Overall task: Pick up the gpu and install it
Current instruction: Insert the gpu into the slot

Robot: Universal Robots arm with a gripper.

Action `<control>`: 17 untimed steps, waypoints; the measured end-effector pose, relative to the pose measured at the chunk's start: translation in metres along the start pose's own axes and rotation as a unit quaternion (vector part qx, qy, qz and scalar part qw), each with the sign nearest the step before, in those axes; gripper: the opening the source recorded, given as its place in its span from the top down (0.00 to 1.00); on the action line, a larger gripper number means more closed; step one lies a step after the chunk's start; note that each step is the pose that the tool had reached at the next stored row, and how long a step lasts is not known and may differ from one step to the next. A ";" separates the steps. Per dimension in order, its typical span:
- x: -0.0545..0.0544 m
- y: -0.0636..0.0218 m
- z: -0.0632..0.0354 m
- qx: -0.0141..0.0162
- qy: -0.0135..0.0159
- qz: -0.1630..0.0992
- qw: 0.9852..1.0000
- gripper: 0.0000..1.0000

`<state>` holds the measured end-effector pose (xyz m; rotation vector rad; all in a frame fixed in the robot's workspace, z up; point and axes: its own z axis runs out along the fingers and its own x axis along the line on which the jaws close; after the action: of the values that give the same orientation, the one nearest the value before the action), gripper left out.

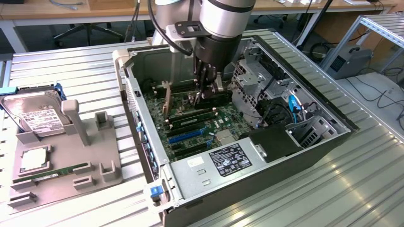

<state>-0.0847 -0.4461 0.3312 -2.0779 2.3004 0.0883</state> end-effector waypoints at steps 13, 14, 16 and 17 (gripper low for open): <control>0.004 -0.0001 0.0006 -0.002 0.001 -0.032 0.999 0.73; 0.004 -0.0001 0.0008 -0.002 0.002 -0.035 0.999 0.73; 0.004 -0.0002 0.0011 -0.002 0.006 -0.039 0.999 0.73; 0.004 -0.0002 0.0014 -0.002 0.009 -0.040 0.999 0.73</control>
<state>-0.0850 -0.4498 0.3296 -2.1790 2.2255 0.0719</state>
